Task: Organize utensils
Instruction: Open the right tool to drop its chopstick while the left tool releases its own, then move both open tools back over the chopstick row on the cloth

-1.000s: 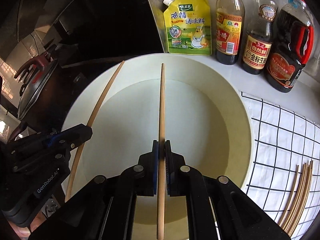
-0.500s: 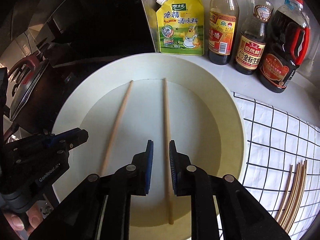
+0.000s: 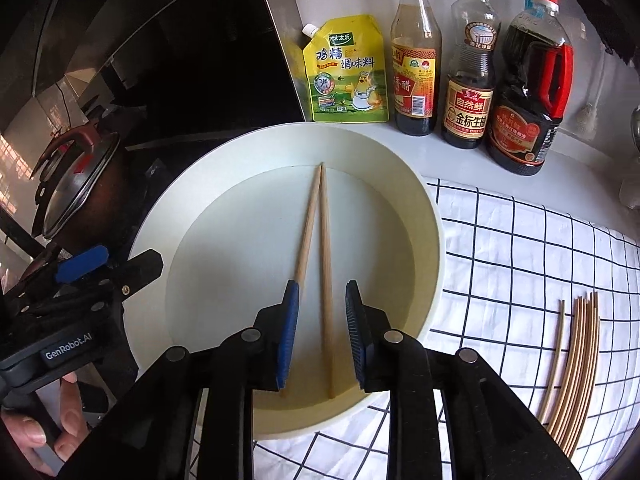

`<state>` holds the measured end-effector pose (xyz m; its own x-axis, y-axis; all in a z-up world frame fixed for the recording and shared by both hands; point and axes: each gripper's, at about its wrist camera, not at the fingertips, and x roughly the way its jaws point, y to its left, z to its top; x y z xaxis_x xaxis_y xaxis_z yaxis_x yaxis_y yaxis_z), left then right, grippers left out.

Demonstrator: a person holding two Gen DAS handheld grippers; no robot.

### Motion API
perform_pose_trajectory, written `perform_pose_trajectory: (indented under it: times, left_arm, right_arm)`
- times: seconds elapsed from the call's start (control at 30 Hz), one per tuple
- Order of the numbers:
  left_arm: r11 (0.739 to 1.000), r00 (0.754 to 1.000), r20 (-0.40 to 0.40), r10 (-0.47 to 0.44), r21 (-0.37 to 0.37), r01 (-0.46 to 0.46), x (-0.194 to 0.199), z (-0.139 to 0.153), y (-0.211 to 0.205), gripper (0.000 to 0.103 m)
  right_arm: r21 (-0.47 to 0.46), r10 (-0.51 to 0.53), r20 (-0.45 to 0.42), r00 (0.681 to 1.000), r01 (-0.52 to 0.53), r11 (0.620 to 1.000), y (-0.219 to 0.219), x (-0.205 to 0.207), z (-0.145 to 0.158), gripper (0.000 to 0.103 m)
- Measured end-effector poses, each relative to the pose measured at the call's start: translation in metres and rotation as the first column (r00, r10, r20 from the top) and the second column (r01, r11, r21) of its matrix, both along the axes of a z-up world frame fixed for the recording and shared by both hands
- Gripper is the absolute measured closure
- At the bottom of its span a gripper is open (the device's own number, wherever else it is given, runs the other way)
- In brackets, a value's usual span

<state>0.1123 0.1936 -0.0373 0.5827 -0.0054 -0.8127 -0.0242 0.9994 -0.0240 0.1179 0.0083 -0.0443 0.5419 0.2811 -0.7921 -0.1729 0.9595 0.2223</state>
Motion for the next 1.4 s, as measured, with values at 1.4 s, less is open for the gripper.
perform_pose_trajectory:
  times: [1.4]
  left_arm:
    - [0.95, 0.951, 0.061, -0.304, -0.059, 0.307, -0.084, -0.001, -0.231, 0.008]
  right_arm:
    - [-0.137, -0.359, 0.037, 0.933, 0.36, 0.923, -0.25, -0.159, -0.021, 0.054]
